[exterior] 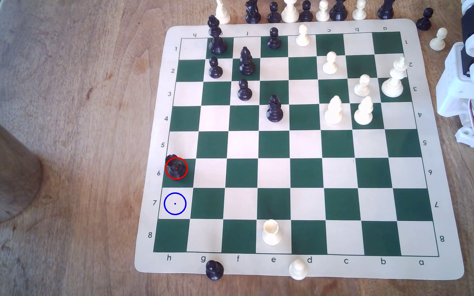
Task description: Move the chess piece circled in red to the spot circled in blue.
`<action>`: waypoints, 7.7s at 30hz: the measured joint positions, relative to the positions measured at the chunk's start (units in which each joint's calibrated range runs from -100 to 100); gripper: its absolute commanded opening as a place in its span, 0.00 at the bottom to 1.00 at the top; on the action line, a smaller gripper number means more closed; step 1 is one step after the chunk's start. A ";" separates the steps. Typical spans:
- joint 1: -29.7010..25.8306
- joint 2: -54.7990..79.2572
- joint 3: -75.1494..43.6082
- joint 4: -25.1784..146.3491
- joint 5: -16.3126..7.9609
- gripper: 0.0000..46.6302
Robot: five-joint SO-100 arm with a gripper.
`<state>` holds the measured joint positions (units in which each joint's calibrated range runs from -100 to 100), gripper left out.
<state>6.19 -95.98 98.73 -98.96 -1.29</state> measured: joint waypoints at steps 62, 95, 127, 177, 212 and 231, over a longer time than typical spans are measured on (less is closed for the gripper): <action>-15.04 100.96 -78.54 117.85 -6.06 0.29; -15.93 119.06 -99.95 124.46 -6.06 0.35; -15.34 130.21 -111.61 123.82 -6.45 0.00; -20.58 135.06 -126.53 132.91 -6.59 0.00; -20.58 137.49 -129.78 142.23 -7.03 0.57; -19.10 72.56 -63.35 140.80 -7.03 0.54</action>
<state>-12.91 -23.42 35.38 41.83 -8.33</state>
